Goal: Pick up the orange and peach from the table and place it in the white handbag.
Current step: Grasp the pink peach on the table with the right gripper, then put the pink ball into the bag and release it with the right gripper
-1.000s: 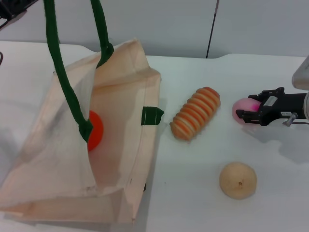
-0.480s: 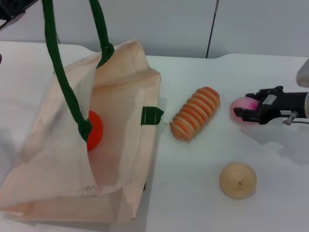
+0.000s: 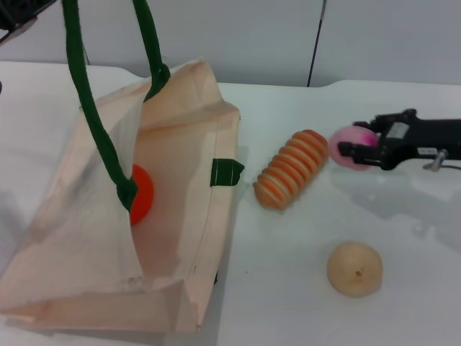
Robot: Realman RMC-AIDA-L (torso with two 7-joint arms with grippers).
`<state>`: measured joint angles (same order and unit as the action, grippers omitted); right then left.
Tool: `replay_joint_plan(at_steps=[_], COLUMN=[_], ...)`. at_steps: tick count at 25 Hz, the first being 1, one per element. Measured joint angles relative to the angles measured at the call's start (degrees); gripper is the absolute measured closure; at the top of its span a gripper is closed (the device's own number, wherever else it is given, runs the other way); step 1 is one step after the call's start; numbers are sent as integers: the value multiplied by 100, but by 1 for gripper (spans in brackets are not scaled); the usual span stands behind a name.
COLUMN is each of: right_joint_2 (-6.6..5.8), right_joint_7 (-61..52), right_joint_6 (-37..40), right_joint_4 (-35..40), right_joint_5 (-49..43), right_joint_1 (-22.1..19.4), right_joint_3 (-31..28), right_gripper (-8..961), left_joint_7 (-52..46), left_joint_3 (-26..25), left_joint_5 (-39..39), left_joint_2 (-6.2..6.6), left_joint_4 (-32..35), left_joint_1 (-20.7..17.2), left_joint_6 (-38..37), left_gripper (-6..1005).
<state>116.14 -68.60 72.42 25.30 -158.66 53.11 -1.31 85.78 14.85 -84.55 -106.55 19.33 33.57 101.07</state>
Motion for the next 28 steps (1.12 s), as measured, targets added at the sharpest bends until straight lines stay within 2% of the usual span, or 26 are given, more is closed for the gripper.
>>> replay_joint_plan(at_steps=[5, 11, 14, 28], right_joint_2=[16, 23, 23, 45], right_joint_7=[197, 420, 491, 666], right_joint_6=[388, 353, 25, -1239], right_joint_4=[-165, -845, -1374, -2712], right_joint_5=[164, 156, 154, 112], right_joint_1=[315, 896, 1289, 2206], right_joint_3=[48, 167, 377, 743], right_gripper=[456, 458, 459, 462], left_joint_7=[-18, -39, -40, -54], left_joint_3=[-3, -18, -15, 6], left_joint_5=[0, -7, -21, -43], left_joint_2=[9, 12, 12, -16], left_joint_4=[-5, -9, -9, -9], left_joint_1=[0, 36, 48, 149], left_joint_6=[7, 58, 61, 71], left_gripper=[871, 870, 870, 871])
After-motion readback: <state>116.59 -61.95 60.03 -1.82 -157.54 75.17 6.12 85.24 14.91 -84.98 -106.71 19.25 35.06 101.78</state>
